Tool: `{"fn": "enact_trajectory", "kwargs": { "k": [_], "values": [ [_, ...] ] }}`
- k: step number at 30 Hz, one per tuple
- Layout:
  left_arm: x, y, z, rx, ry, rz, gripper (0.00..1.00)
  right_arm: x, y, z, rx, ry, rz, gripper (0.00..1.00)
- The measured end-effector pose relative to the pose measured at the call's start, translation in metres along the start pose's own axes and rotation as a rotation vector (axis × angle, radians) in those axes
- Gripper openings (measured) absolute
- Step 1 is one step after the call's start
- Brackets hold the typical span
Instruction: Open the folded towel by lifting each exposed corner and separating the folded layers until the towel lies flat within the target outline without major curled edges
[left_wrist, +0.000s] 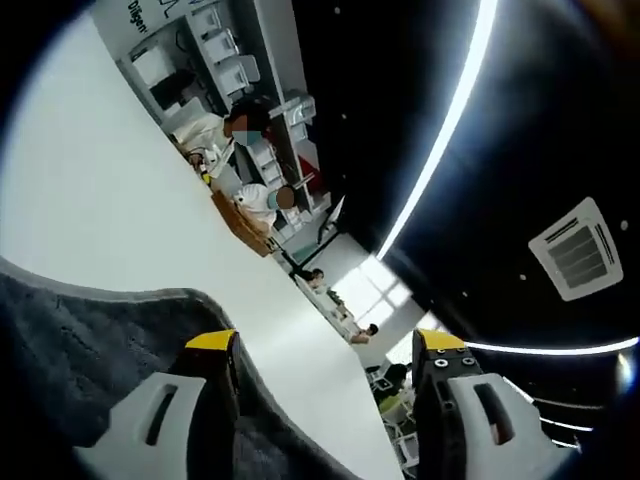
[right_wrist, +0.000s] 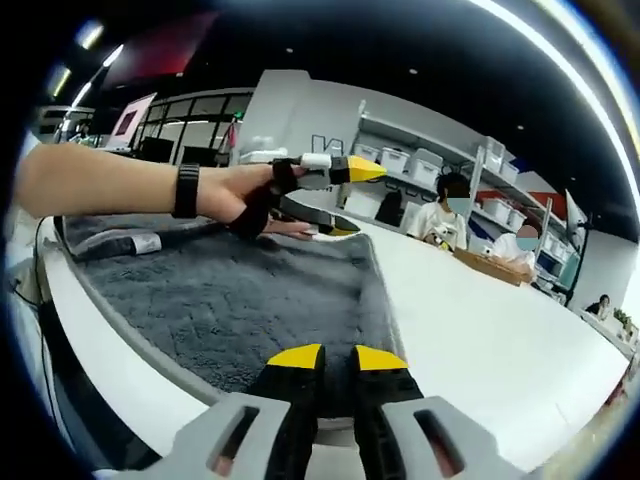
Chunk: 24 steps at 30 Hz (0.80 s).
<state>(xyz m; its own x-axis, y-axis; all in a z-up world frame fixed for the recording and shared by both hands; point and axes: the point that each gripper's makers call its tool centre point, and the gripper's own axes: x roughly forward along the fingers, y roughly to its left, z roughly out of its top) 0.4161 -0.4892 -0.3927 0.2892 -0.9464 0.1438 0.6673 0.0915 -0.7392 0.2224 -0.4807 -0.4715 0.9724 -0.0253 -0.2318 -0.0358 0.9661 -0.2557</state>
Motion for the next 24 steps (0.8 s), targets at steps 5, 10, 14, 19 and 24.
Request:
{"fn": "enact_trajectory", "kwargs": {
  "k": [5, 10, 14, 19, 24],
  "values": [
    [-0.003, 0.001, -0.005, -0.012, 0.032, -0.012, 0.72, 0.0, 0.001, 0.0, 0.018, -0.015, 0.004, 0.07],
    [-0.006, 0.003, -0.01, 0.003, 0.072, -0.014, 0.72, 0.0, 0.003, 0.002, -0.021, -0.013, 0.006, 0.08],
    [-0.008, -0.002, -0.012, 0.038, 0.095, -0.027, 0.72, -0.001, 0.004, 0.005, -0.024, -0.011, 0.004, 0.09],
    [-0.015, -0.01, -0.01, 0.082, 0.103, -0.033, 0.73, -0.003, 0.007, 0.016, -0.028, -0.037, 0.012, 0.11],
    [-0.025, -0.02, -0.009, 0.114, 0.117, -0.052, 0.72, -0.001, 0.017, 0.028, -0.042, -0.061, 0.047, 0.14]
  ]
}}
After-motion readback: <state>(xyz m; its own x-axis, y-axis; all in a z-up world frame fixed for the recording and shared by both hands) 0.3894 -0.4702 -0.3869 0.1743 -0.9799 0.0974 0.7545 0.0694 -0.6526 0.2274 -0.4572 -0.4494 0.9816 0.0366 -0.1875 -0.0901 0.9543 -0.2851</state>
